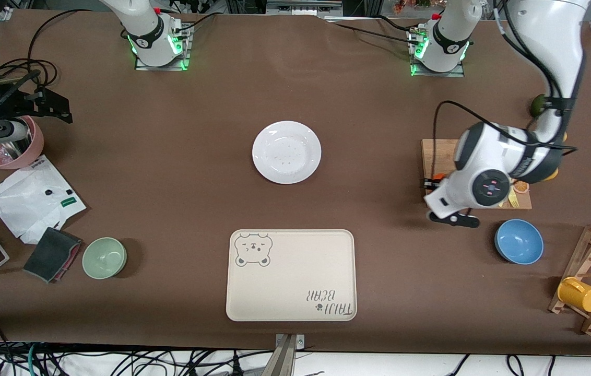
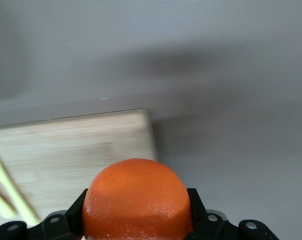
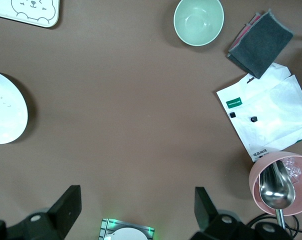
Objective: Place orange and plate with both arms
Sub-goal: 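Carry the orange with the left gripper over the white plate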
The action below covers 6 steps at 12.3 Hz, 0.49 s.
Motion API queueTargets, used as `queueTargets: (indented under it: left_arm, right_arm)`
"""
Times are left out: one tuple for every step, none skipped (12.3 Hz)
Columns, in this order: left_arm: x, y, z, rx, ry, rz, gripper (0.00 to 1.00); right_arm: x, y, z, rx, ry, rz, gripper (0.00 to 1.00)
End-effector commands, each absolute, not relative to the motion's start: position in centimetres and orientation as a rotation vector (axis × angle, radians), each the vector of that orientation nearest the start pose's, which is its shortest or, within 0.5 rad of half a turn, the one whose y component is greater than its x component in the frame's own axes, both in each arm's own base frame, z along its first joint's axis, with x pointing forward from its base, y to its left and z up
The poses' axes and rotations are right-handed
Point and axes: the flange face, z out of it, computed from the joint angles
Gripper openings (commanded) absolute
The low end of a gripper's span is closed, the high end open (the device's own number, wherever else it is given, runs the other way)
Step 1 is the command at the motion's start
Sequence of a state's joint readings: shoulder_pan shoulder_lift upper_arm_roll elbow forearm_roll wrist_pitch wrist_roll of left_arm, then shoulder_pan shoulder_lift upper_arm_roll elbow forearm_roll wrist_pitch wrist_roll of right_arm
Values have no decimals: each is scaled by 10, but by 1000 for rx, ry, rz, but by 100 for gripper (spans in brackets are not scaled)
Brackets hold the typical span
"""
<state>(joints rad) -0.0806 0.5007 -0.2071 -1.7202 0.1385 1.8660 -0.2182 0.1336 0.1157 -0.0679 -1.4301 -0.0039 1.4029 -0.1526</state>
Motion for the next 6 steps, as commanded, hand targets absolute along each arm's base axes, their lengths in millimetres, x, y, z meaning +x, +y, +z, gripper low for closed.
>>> queueTargets:
  left_arm:
    - [606,-225,287,-3002,58,444,20]
    - [602,-245,283,-2996,14,439,20]
    - [599,-253,279,-2983,-12,438,19]
    - [600,-250,280,-2983,-23,435,19]
    - [603,-245,282,-2990,-26,437,19]
    - [603,-247,282,-2992,-33,436,18]
  right_arm:
    - [571,38,615,-3110,-327,218,100]
    - [572,36,615,-3110,-322,218,100]
    - [572,36,614,-3111,-320,220,100]
    - [572,35,615,-3111,-320,218,100]
    - [572,35,614,-3111,-317,220,100]
    - [572,35,614,-3111,-317,220,100]
